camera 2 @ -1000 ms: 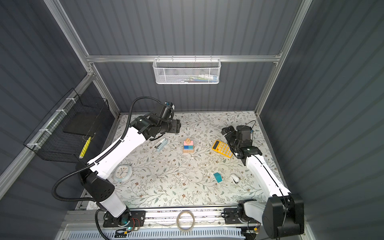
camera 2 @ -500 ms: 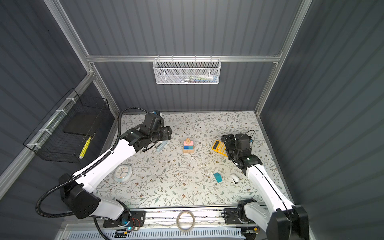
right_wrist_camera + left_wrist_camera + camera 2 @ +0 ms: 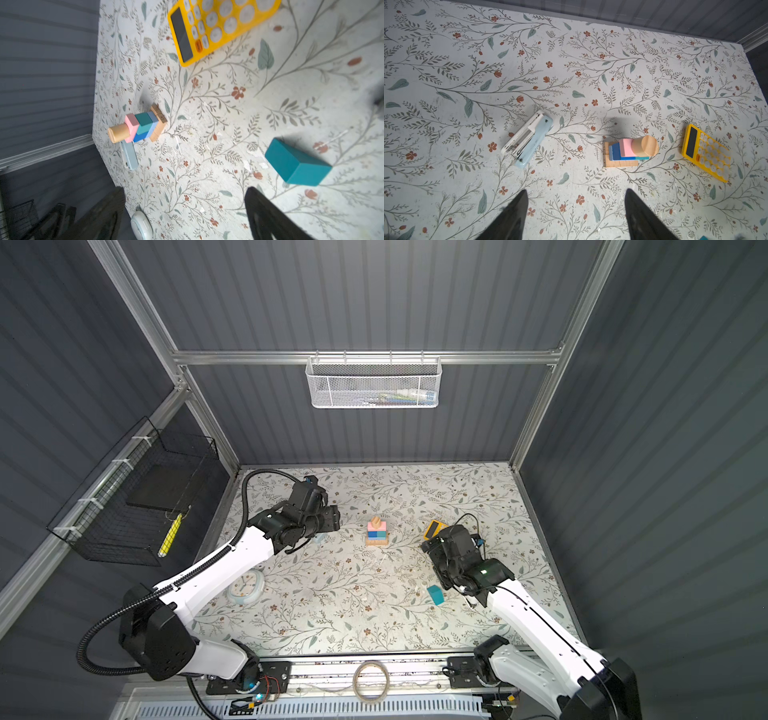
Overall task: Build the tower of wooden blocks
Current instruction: 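Move the right gripper toward the teal block near the calculator, then lower the right gripper around the teal block and close it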
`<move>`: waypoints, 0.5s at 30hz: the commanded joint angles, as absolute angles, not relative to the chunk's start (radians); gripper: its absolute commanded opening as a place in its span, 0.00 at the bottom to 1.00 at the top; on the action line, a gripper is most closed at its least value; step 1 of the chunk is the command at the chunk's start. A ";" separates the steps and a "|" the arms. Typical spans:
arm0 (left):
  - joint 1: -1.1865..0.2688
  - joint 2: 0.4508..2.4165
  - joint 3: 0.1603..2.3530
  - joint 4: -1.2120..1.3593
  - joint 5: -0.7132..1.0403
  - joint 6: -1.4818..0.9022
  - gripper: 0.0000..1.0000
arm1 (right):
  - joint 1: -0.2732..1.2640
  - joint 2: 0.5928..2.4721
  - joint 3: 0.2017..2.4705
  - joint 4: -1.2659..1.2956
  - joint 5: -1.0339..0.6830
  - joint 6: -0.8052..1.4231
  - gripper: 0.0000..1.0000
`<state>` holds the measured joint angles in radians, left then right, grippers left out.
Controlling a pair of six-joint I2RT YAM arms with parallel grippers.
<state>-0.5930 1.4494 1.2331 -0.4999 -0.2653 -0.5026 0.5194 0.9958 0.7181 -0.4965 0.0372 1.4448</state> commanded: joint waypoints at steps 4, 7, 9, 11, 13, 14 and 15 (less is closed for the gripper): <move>-0.551 1.391 1.195 -0.467 -0.243 -0.500 0.73 | 0.583 1.089 0.689 -0.567 0.018 1.471 0.91; -0.532 1.386 1.183 -0.460 -0.224 -0.499 0.73 | 0.591 1.174 0.744 -0.626 -0.002 1.365 0.92; -0.523 1.384 1.177 -0.454 -0.211 -0.497 0.73 | 0.592 1.232 0.800 -0.686 -0.011 1.274 0.93; -0.515 1.386 1.174 -0.454 -0.203 -0.494 0.73 | 0.594 1.295 0.862 -0.760 -0.018 1.169 0.93; -0.510 1.385 1.172 -0.455 -0.201 -0.489 0.73 | 0.595 1.356 0.924 -0.838 -0.020 1.057 0.94; -0.508 1.384 1.171 -0.456 -0.202 -0.486 0.73 | 0.597 1.379 0.943 -0.861 -0.024 1.009 0.94; -0.505 1.382 1.170 -0.456 -0.201 -0.486 0.73 | 0.598 1.401 0.965 -0.897 -0.020 0.966 0.94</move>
